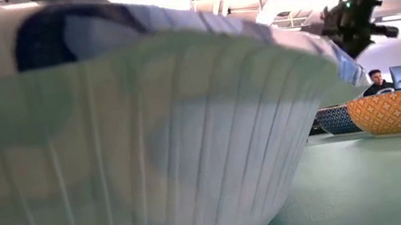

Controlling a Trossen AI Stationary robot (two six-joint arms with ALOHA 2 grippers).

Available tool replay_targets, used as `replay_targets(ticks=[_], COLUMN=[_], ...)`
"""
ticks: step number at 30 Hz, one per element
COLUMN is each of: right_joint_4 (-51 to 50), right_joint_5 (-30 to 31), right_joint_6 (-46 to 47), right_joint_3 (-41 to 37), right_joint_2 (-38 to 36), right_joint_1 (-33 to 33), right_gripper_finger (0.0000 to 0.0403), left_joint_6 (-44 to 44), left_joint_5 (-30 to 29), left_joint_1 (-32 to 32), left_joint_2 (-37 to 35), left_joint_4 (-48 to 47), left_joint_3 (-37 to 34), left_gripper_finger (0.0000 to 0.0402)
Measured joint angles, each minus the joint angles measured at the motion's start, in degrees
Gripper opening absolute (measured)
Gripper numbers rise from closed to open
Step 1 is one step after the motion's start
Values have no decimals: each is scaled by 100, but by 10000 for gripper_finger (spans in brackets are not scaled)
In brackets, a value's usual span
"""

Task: Place and stack bowls onto a shelf
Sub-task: Put the small yellow bowl on the shelf

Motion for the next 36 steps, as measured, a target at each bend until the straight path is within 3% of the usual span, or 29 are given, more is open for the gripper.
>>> replay_targets(ticks=[3,10,15,23,26,31,36], right_joint_4=[-126,-196,-305,201,300,333,201], right_joint_5=[-293,-305,-314,-379,-371,-419,-9], right_joint_6=[-57,319,269,245,243,209,558], right_joint_3=[0,2,-5,-447,-461,-433,-472], right_joint_2=[325,1034,1686,2342,2352,2014,1238], right_joint_1=[-366,-864,-880,-655,-558,-437,-241], right_gripper_finger=[105,231,258,213,161,36,39], left_joint_6=[37,8,75,413,500,476,809], left_joint_5=[258,533,669,680,684,682,925], left_joint_1=[78,289,411,482,480,491,493], left_joint_2=[274,654,661,647,647,647,735], left_joint_4=[-8,61,57,52,52,129,1021], left_joint_3=[0,0,0,0,0,0,0], left_gripper_finger=[117,117,117,117,117,116,116])
